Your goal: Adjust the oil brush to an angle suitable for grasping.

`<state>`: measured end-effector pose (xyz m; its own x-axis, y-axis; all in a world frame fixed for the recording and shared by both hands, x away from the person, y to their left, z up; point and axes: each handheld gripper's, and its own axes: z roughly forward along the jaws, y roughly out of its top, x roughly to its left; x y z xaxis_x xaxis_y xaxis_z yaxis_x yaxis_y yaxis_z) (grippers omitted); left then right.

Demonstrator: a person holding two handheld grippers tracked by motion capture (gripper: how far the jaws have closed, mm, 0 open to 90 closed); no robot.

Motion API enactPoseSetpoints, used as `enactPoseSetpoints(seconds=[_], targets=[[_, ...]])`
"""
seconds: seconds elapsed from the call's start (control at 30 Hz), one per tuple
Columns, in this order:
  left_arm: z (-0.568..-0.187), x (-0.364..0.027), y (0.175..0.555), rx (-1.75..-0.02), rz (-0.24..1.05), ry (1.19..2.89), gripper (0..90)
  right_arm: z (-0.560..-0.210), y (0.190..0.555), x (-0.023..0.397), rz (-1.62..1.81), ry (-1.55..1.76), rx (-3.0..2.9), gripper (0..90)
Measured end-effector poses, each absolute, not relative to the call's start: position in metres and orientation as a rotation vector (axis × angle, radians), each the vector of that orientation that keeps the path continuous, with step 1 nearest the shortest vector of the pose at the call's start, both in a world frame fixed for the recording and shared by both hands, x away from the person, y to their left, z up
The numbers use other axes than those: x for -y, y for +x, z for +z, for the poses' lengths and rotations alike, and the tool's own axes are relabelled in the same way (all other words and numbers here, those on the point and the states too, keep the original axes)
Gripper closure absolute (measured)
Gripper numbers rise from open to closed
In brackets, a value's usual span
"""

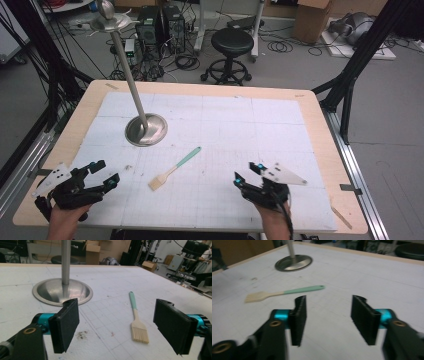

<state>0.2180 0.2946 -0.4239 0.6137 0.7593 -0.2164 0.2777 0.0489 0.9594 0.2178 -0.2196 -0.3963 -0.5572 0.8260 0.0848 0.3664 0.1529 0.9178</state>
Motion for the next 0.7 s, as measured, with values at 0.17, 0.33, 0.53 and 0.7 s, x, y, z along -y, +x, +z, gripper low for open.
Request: enactPoseSetpoints(seconds=[0.17,0.33,0.53,0.7], targets=[[-0.419,-0.284,0.219,-0.882,0.462,1.552,17.5,-0.397,0.205,0.255,1.364,1.166,-1.942,19.8],[-0.414,-0.272,0.218,-0.826,0.482,1.600,19.6,-0.395,0.195,0.287,1.352,1.213,-1.842,16.1],[-0.413,-0.265,0.221,-0.828,0.472,1.609,19.4,-0.390,0.190,0.300,1.379,1.211,-1.805,16.1],[-0.412,-0.257,0.225,-0.822,0.463,1.625,19.4,-0.389,0.189,0.296,1.383,1.180,-1.818,16.1]])
